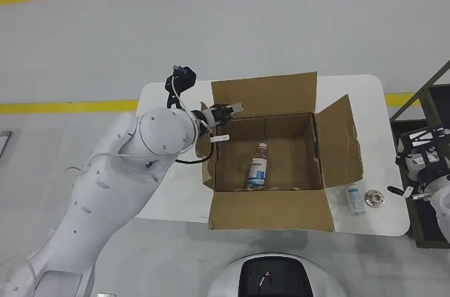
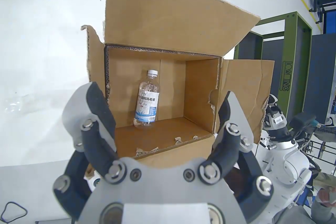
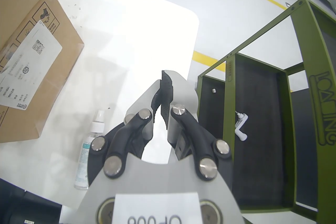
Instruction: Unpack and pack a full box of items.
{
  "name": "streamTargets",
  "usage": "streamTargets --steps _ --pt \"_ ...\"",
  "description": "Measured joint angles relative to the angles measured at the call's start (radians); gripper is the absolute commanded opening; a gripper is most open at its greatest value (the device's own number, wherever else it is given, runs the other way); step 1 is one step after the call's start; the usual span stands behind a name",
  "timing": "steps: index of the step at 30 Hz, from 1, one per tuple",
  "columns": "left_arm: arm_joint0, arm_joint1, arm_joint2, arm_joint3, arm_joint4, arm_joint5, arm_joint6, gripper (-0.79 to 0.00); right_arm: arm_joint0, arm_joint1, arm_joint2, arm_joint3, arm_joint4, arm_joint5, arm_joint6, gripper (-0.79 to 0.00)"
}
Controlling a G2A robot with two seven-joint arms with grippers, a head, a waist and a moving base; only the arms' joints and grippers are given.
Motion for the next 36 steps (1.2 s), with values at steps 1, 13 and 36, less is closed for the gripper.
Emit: streamTargets --steps 1,13,36 --pt "0.000 0.000 0.000 0.000 0.000 0.000 0.000 0.000 0.000 0.000 0.000 0.000 0.000 0.000 0.000 -0.785" --pt "0.037 0.038 -0.068 -0.014 0.182 -0.049 0.010 0.000 -0.007 0.001 -0.004 0.004 0.002 0.003 -0.013 -0.785" --pt "0.100 0.094 -0.058 -0.062 0.625 0.006 -0.128 0.000 0.045 0.036 -0.046 -0.053 0.075 -0.192 0.474 -0.785"
